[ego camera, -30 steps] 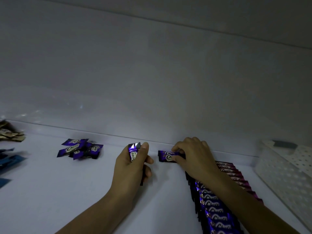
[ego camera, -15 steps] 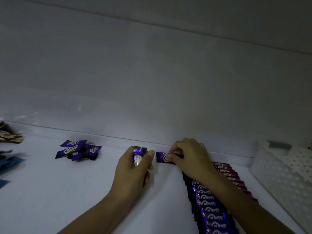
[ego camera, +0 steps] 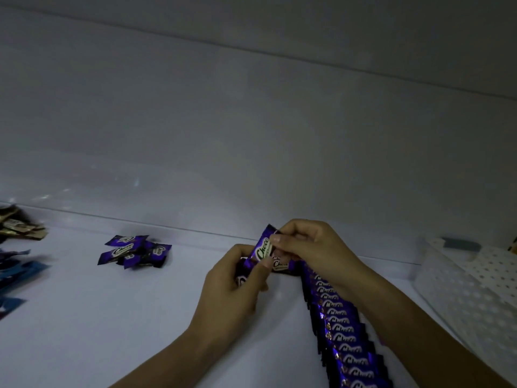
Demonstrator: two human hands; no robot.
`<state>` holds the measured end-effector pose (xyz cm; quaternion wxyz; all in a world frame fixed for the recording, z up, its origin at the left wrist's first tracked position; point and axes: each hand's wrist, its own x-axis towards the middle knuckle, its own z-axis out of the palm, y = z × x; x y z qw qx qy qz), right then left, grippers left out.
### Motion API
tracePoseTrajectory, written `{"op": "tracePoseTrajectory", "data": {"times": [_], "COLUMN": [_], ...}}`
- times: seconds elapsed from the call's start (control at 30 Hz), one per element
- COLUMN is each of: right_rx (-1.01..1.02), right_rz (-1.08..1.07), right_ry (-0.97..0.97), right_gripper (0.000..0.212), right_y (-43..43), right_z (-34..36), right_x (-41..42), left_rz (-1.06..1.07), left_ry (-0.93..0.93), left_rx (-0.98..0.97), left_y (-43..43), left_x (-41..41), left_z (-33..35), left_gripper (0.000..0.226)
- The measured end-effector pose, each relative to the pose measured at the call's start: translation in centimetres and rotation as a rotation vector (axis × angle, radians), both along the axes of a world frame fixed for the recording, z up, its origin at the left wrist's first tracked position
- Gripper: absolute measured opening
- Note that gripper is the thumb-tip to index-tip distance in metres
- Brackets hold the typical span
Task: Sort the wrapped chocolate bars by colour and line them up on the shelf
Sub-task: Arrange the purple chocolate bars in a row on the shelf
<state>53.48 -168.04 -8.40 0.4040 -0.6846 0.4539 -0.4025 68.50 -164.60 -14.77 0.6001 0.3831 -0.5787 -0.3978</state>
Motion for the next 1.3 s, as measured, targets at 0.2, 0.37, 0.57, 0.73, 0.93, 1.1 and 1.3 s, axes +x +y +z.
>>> {"op": "tracePoseTrajectory", "data": {"times": [0.2, 0.37, 0.57, 0.73, 0.93, 1.1, 1.3], "right_rx": [0.035, -0.142, -0.106, -0.171, -0.299, -0.344, -0.089], "right_rz": [0.017, 0.086, -0.141, -0.185, -0.225, -0.242, -0.052], "right_ry": [0.012, 0.352, 0.554, 0.58, 0.629, 0.706, 0.258], "right_gripper": [0.011, 0.012, 0.009, 0.006, 0.008, 0.015, 0.062], "right_y": [-0.4, -1.0, -2.4, -2.8, -2.8, -2.7, -1.5], "right_z": [-0.8, -1.0, -3.7, -4.6, -5.3, -5.4, -2.8], "right_x": [-0.2, -1.3, -2.6, -2.6, -2.4, -2.3, -0.7], "left_rz": [0.105, 0.129, 0.165, 0.044, 0.094, 0.055, 0.061], "left_ry": [0.107, 0.02, 0.322, 0.382, 0.209, 0.255, 0.471], "left_rx": [0.136, 0.127, 0.32, 0.33, 0.254, 0.215, 0.279], "left_y": [-1.1, -1.0, -1.7, -1.7, -1.6, -1.5, -1.8], "left_x": [0.8, 0.6, 1.0, 1.1, 1.0, 0.9, 1.3], "left_z": [-0.3, -0.4, -0.2, -0.3, -0.3, -0.2, -0.3], "left_gripper": [0.01, 0.002, 0.032, 0.033, 0.022, 0.021, 0.013]}}
